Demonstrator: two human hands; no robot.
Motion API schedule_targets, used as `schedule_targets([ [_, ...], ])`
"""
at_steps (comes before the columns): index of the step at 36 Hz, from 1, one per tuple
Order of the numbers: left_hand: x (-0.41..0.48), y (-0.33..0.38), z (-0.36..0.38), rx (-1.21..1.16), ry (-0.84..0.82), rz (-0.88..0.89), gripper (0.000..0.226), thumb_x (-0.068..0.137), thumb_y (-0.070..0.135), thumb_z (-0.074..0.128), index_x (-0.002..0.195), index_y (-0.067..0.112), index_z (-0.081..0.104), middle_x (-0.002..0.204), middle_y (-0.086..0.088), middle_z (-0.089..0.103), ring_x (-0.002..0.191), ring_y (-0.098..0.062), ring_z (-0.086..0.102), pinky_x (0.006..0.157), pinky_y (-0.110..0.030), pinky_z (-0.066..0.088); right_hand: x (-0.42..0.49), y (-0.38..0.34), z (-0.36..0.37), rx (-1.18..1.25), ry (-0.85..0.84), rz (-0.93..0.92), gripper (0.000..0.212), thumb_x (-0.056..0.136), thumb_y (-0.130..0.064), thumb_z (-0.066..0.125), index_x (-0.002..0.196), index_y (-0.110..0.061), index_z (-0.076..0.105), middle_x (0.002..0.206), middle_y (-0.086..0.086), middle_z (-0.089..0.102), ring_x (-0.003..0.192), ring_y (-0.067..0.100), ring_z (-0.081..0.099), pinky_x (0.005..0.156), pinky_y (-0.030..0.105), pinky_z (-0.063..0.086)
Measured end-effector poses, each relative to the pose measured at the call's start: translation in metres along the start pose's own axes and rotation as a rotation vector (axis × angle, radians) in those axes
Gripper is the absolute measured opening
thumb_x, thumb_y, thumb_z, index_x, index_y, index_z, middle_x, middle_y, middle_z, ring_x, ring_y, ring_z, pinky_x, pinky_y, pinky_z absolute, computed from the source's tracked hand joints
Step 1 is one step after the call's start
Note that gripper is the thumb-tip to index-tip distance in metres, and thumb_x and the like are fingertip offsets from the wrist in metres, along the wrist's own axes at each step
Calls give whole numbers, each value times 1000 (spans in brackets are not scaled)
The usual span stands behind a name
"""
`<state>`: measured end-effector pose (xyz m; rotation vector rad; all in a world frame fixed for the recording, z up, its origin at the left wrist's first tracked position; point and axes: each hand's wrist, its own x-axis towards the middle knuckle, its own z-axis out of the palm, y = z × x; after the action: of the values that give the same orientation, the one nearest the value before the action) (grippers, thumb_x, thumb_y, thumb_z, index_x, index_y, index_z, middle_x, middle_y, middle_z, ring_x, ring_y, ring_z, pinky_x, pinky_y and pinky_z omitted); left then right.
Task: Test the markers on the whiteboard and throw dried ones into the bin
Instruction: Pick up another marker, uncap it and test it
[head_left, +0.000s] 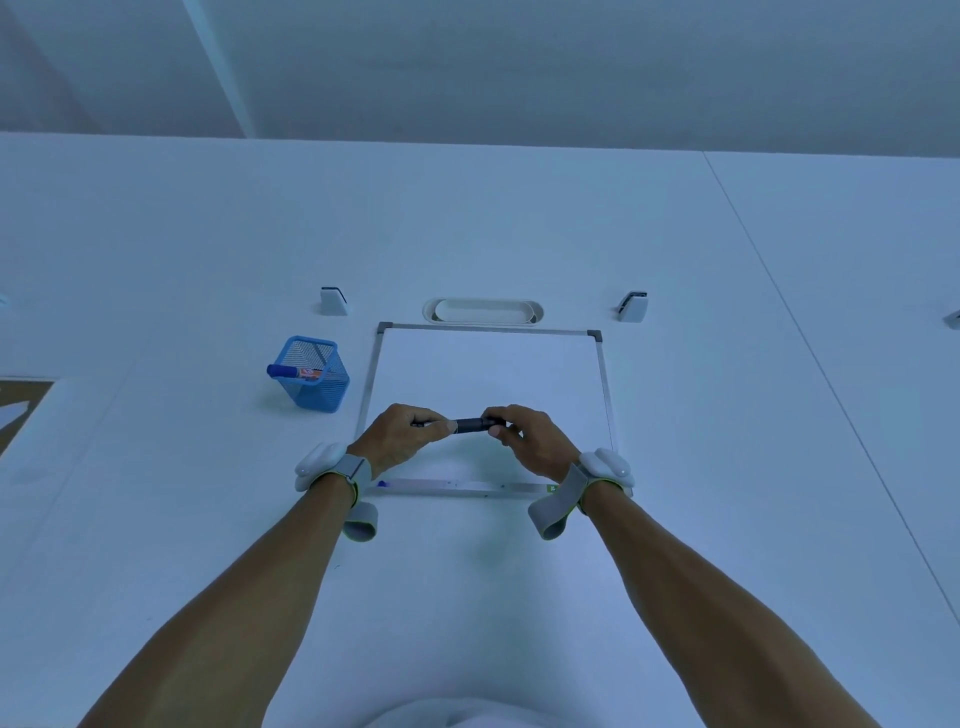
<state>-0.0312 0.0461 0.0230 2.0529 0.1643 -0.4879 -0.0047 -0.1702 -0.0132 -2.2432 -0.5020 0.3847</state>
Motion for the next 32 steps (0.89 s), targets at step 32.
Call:
schedule_targets([
  [32,-91,-64,16,208,227,-65,25,88,18,62,111,7,65,98,-8,56,90,-23,54,85,-32,42,6,-50,49,218,-316,14,25,95,-32,54,96,-8,62,73,0,65,62,14,59,68,27,50],
])
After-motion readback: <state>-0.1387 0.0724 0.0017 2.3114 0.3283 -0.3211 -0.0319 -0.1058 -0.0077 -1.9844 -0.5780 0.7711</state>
